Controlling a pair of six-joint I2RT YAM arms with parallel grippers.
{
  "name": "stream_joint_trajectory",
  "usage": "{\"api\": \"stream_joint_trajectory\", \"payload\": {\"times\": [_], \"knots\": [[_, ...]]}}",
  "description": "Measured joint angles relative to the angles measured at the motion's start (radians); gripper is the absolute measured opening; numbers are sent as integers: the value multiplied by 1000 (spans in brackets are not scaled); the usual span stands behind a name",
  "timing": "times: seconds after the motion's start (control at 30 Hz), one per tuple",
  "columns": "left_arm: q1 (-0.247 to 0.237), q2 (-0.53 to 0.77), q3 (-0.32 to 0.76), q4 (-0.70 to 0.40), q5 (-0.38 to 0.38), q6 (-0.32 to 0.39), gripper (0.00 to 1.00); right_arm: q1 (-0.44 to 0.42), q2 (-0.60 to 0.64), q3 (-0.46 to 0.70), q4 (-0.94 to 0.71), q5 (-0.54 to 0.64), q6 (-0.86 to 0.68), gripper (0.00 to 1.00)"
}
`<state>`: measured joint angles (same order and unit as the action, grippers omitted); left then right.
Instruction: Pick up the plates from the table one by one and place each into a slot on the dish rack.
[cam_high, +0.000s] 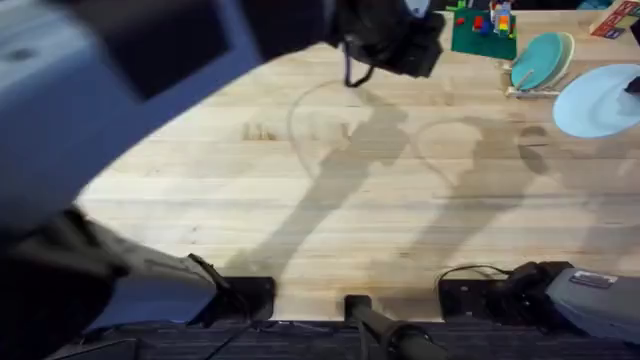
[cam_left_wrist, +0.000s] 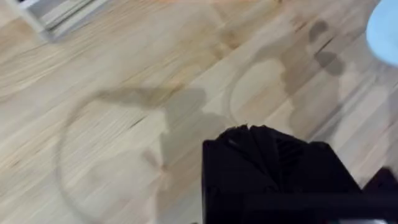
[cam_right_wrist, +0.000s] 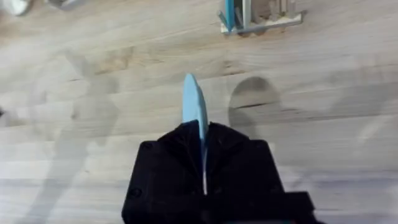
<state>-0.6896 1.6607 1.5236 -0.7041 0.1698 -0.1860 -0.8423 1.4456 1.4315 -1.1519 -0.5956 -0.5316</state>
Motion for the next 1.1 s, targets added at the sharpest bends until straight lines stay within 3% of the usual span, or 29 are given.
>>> {"api": "stream_joint_trajectory", "payload": {"times": [0.17, 0.3, 0.5, 0.6, 0.7, 0.73, 1.1], "knots": [[73, -90, -17, -129, -6, 73, 43, 90, -72, 0, 16, 119, 31, 30], [138, -138, -18, -151, -13, 123, 43, 174, -122, 5, 18, 244, 63, 30], [156, -211, -18, -176, -44, 190, 65, 257, -147, 89, -32, 383, 105, 30], [156, -223, -18, -189, -57, 209, 435, 278, -147, 148, -63, 423, 117, 30], [156, -221, -18, -196, -62, 213, 891, 284, -148, 205, -91, 443, 121, 30], [156, -222, -18, -196, -63, 213, 966, 284, -148, 224, -99, 449, 124, 30], [156, -222, -18, -190, -63, 217, 994, 284, -148, 331, -122, 502, 143, 29]]}}
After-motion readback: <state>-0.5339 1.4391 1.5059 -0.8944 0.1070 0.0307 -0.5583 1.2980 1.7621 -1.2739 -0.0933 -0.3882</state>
